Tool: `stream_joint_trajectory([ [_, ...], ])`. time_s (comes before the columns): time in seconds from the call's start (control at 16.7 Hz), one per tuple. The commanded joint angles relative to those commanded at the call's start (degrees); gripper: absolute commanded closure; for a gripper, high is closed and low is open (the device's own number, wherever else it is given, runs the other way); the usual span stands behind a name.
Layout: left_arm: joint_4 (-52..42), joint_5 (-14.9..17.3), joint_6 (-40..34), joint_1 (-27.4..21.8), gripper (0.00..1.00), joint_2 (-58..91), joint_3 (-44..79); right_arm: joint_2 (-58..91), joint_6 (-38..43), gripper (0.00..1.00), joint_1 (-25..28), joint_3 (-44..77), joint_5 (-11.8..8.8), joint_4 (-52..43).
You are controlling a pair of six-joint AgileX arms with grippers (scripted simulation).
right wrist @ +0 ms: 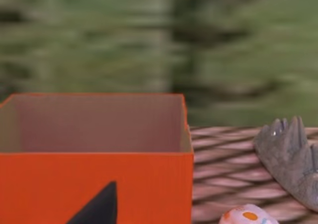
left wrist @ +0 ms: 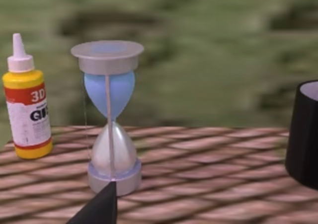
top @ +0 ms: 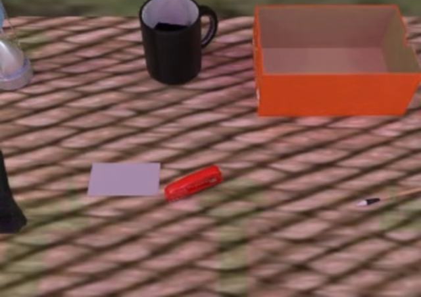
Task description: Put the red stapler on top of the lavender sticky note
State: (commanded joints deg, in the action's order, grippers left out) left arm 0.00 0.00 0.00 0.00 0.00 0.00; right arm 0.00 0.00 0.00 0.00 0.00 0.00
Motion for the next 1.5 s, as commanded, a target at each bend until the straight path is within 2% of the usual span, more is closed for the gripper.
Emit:
stream_joint_trajectory([
  [0.3,-2.48,0.19,1.11,-1.49,0.00,3.47,3.53,0.00,0.00,0.00,0.00,0.00,0.00,0.00],
  [0.54,-10.76,0.26,4.82,-5.88,0.00,16.56,16.37,0.00,0.00,0.00,0.00,0.00,0.00,0.00],
  [1.2,-47.49,0.06,20.67,-23.55,0.00,85.04,68.68,0.00,0.00,0.00,0.00,0.00,0.00,0.00],
  [1.5,-61.08,0.15,26.72,-30.46,0.00,108.67,88.83,0.00,0.00,0.00,0.00,0.00,0.00,0.00],
])
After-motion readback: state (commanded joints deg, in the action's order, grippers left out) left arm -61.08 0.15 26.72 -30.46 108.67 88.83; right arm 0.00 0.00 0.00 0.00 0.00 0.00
